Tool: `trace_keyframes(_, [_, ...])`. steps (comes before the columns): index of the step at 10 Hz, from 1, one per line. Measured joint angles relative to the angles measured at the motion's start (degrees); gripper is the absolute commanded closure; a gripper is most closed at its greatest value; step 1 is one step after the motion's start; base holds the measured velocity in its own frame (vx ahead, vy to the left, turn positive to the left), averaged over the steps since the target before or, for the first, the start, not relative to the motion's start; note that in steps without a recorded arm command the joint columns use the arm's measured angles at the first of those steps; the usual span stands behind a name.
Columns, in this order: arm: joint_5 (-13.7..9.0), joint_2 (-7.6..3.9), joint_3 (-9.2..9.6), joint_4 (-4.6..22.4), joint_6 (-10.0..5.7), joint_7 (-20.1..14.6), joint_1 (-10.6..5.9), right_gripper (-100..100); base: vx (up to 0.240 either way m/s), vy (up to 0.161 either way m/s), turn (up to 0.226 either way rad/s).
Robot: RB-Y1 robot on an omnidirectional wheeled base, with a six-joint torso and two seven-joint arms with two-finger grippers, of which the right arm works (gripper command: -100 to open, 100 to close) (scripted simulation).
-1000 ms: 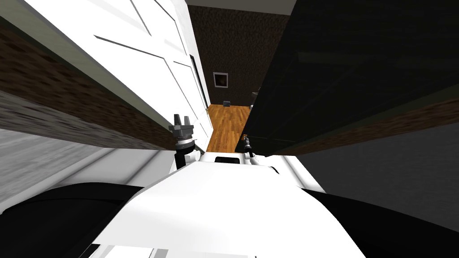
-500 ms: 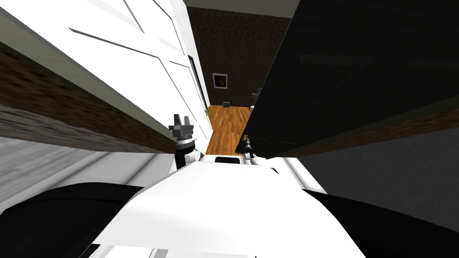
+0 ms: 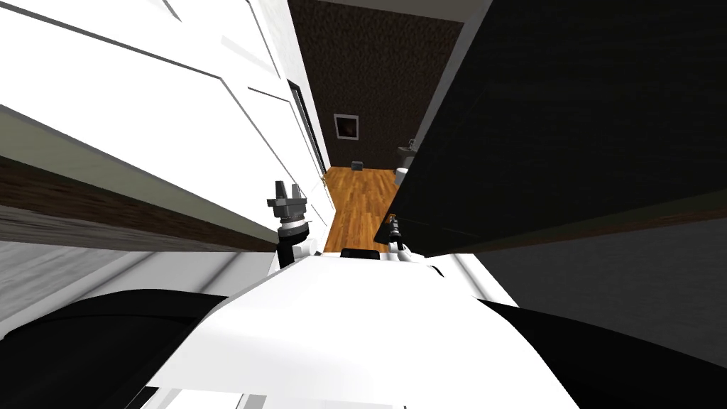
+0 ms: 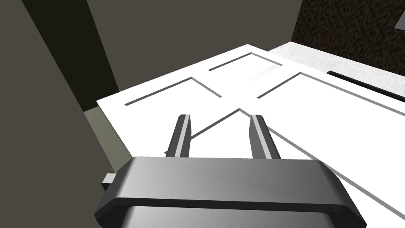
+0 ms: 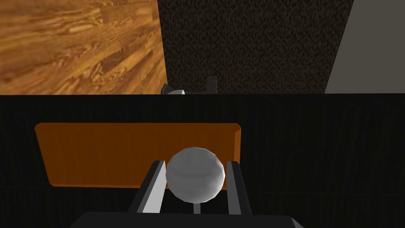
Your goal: Push the door open
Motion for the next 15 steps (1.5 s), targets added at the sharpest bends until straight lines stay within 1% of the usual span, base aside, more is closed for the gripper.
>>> trace_keyframes(1, [-0.34,0.17,-0.63,-1.22,0.49,0.49,0.86,100,0.136,0.051,-0.043])
trace_keyframes(2, [-0.65,-0.03,-1.15,-0.39,0.28,0.72,0.17,100,0.158,0.037,-0.043])
trace_keyframes(3, [-1.02,0.04,-1.80,-2.00,1.01,1.07,1.08,100,0.161,0.044,-0.042])
trace_keyframes(4, [-1.25,-0.10,-2.16,-3.05,1.78,1.22,1.62,100,0.080,0.028,-0.029])
trace_keyframes(5, [-1.40,-0.22,-2.42,-3.41,1.99,1.30,1.47,100,0.019,0.003,-0.003])
trace_keyframes(6, [-1.50,-0.27,-2.61,-2.59,1.32,1.37,0.80,100,-0.007,-0.003,0.007])
trace_keyframes(7, [-1.58,-0.37,-2.74,-0.29,0.12,1.38,-0.40,100,0.108,0.066,-0.053])
trace_keyframes(8, [-1.91,-0.37,-3.31,-0.12,-0.14,1.54,0.21,100,0.169,0.082,-0.104])
trace_keyframes(9, [-2.15,-0.24,-3.74,-2.87,1.42,1.85,2.13,100,0.116,0.048,-0.055])
trace_keyframes(10, [-2.53,-0.59,-4.34,0.04,0.73,1.98,0.27,100,0.166,0.055,-0.058])
trace_keyframes(11, [-2.95,-1.05,-5.02,3.07,-0.93,1.89,-1.04,100,0.142,0.048,-0.046])
trace_keyframes(12, [-3.21,-1.23,-5.49,2.92,-1.07,1.99,-0.99,100,0.068,0.003,-0.009])
trace_keyframes(13, [-3.31,-1.10,-5.73,1.37,-0.55,2.33,-0.36,100,0.161,0.019,-0.066])
trace_keyframes(14, [-3.71,-1.23,-6.39,0.36,0.32,2.62,0.24,100,0.203,0.059,-0.110])
trace_keyframes(15, [-4.14,-1.64,-7.15,3.04,-1.09,2.71,-0.63,100,0.104,0.051,-0.054])
